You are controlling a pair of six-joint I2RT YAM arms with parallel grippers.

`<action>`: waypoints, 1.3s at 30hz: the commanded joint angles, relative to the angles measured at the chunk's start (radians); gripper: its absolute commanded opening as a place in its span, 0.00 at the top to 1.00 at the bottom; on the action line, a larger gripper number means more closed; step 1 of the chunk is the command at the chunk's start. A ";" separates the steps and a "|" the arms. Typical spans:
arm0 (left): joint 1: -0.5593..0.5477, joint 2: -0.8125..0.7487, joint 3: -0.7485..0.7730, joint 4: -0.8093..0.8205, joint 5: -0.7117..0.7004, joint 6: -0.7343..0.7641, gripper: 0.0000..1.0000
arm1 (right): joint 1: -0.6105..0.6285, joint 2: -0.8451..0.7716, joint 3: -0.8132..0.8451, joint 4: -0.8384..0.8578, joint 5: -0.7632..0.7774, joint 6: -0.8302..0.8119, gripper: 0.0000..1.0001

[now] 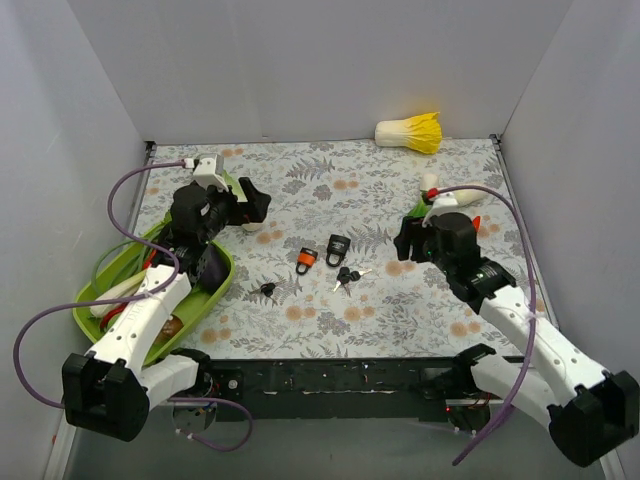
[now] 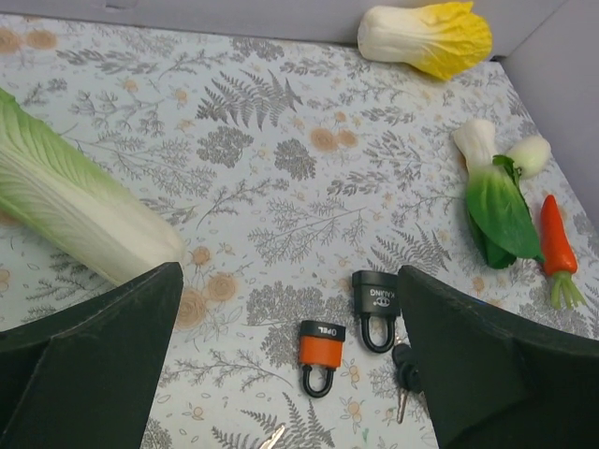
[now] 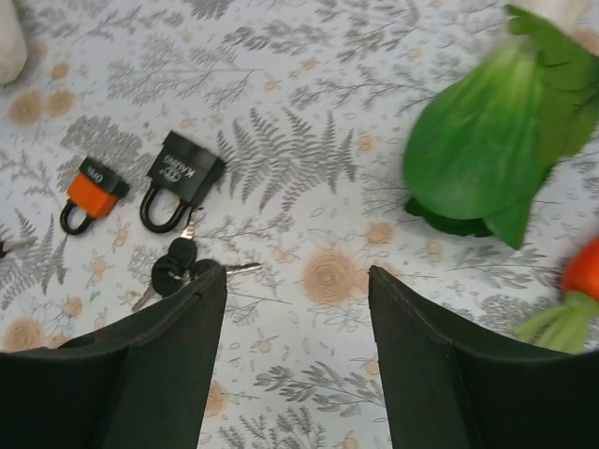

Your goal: Unlock with the key

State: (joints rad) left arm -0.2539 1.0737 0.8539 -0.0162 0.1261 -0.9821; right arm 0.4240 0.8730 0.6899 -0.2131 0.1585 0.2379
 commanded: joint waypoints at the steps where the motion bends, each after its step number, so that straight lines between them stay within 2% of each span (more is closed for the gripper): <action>1: -0.024 -0.017 -0.048 0.009 0.050 0.020 0.02 | 0.180 0.141 0.068 0.061 0.094 0.053 0.32; 4: -0.053 0.002 -0.044 0.009 0.053 0.037 0.02 | 0.304 0.285 0.131 0.090 0.145 0.070 0.31; 6: -0.057 0.029 -0.038 -0.004 0.063 0.042 0.02 | 0.341 0.368 0.187 0.107 0.101 0.081 0.30; 10: -0.076 0.077 -0.012 -0.037 0.079 0.051 0.02 | 0.348 0.414 0.194 0.182 -0.013 0.135 0.30; 12: -0.085 0.094 -0.003 -0.053 0.093 0.053 0.02 | 0.349 0.402 0.156 0.230 -0.020 0.152 0.30; 16: -0.140 0.159 0.020 -0.096 0.089 0.083 0.02 | 0.348 0.350 0.119 0.181 0.059 0.158 0.28; 20: -0.212 0.312 0.079 -0.211 0.040 0.138 0.02 | 0.348 0.238 0.094 0.130 0.145 0.143 0.24; 27: -0.326 0.405 0.100 -0.269 -0.085 0.219 0.02 | 0.346 0.112 0.043 0.101 0.171 0.149 0.22; 32: -0.455 0.465 0.080 -0.315 -0.242 0.279 0.02 | 0.346 0.057 -0.001 0.092 0.162 0.164 0.21; 39: -0.475 0.540 0.094 -0.326 -0.377 0.270 0.02 | 0.346 0.014 -0.035 0.086 0.154 0.178 0.21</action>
State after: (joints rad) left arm -0.7364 1.6077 0.9306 -0.3225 -0.1097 -0.7307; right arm 0.7727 0.9218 0.6674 -0.1406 0.3008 0.3954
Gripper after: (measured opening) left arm 0.981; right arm 0.786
